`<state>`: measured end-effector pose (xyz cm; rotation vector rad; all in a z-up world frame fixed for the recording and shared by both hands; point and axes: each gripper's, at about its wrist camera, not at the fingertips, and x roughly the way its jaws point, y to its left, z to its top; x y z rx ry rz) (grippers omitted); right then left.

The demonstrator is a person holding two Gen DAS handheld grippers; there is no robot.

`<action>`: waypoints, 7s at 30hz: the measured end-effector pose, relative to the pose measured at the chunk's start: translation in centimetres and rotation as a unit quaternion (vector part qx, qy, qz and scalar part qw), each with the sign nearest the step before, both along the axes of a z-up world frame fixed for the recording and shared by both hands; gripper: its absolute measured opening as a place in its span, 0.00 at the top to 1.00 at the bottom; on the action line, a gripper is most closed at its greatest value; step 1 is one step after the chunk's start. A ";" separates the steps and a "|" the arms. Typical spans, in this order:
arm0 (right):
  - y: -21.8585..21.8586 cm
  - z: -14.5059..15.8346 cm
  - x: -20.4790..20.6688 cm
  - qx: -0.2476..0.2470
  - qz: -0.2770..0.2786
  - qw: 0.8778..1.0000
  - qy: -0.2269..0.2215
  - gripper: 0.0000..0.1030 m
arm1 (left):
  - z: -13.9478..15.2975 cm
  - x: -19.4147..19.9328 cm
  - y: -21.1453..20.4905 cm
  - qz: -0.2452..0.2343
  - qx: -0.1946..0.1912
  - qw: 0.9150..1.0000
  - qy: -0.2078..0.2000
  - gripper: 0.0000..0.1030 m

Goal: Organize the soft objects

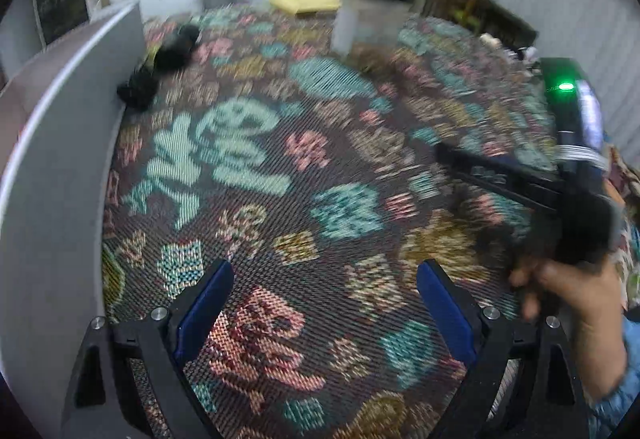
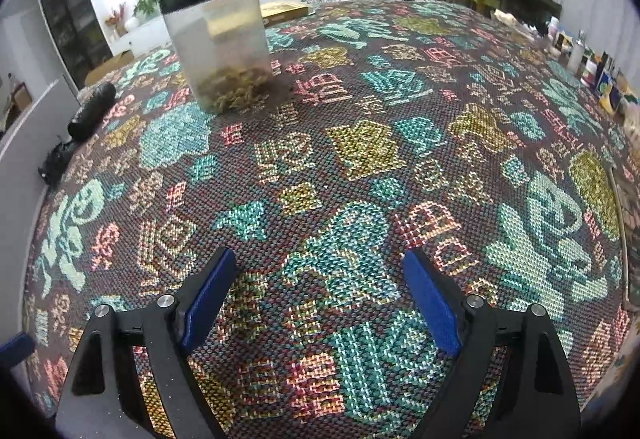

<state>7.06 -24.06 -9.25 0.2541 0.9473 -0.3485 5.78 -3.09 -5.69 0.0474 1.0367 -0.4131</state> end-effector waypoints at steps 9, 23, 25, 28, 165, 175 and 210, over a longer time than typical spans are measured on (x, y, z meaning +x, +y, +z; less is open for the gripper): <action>0.7 -0.6 0.3 -0.022 0.005 1.000 0.012 0.11 | 1.8 3.5 0.8 0.022 -0.009 1.000 0.005 0.10; 0.7 -0.7 0.3 -0.022 0.005 1.000 0.012 0.10 | 1.5 30.4 0.4 0.107 0.113 0.988 -0.004 0.10; 0.7 -0.7 0.4 -0.023 0.005 1.000 0.012 0.09 | 0.3 32.7 0.8 0.128 0.132 0.983 -0.011 0.10; 0.7 -0.7 0.4 -0.022 0.006 1.000 0.013 0.08 | -0.8 34.4 1.7 0.156 0.148 0.976 -0.018 0.08; 0.7 -0.7 0.4 -0.020 0.003 1.000 0.010 0.07 | -2.6 12.7 0.4 0.065 0.056 0.995 -0.052 0.00; -1.4 1.5 -0.8 0.078 -0.008 0.994 -0.073 0.09 | -2.1 12.6 1.2 0.020 0.036 0.999 -0.020 0.01; -14.8 3.4 14.9 0.172 0.023 0.984 -0.041 0.61 | 3.3 15.3 1.4 0.044 -0.072 0.996 -0.036 0.60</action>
